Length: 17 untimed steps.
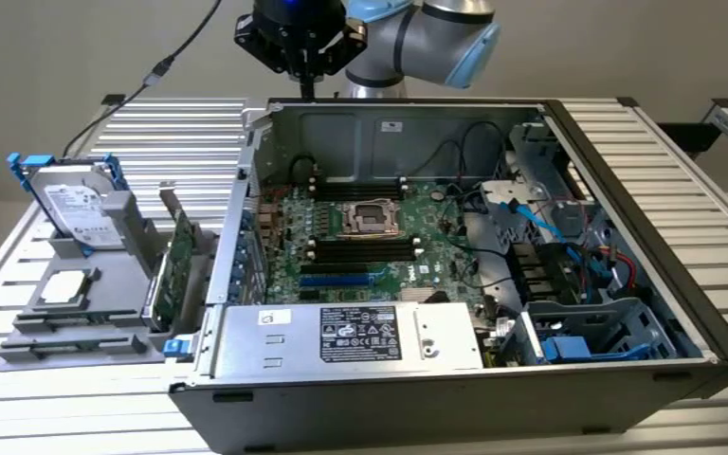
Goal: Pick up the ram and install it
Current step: 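Reach for the ram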
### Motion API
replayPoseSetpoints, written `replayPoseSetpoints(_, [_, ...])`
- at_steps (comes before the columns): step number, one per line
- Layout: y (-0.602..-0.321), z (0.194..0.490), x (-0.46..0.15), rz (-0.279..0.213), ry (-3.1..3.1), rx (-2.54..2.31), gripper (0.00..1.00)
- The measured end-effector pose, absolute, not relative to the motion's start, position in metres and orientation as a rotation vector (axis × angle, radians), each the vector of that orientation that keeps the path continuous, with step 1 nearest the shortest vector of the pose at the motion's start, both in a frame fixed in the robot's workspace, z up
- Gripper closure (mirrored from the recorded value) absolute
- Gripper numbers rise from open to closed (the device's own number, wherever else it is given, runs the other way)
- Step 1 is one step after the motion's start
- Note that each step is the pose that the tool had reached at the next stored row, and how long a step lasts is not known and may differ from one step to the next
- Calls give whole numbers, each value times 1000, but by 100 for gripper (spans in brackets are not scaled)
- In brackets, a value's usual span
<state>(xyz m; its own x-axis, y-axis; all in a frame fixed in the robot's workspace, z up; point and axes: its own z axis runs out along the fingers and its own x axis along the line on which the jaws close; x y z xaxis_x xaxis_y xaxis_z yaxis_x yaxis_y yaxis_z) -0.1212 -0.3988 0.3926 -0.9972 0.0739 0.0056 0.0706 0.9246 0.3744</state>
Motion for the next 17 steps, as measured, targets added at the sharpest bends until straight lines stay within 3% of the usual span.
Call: replayPoseSetpoints(17, [-404, 389, -188, 602, 3073, 116, 89])
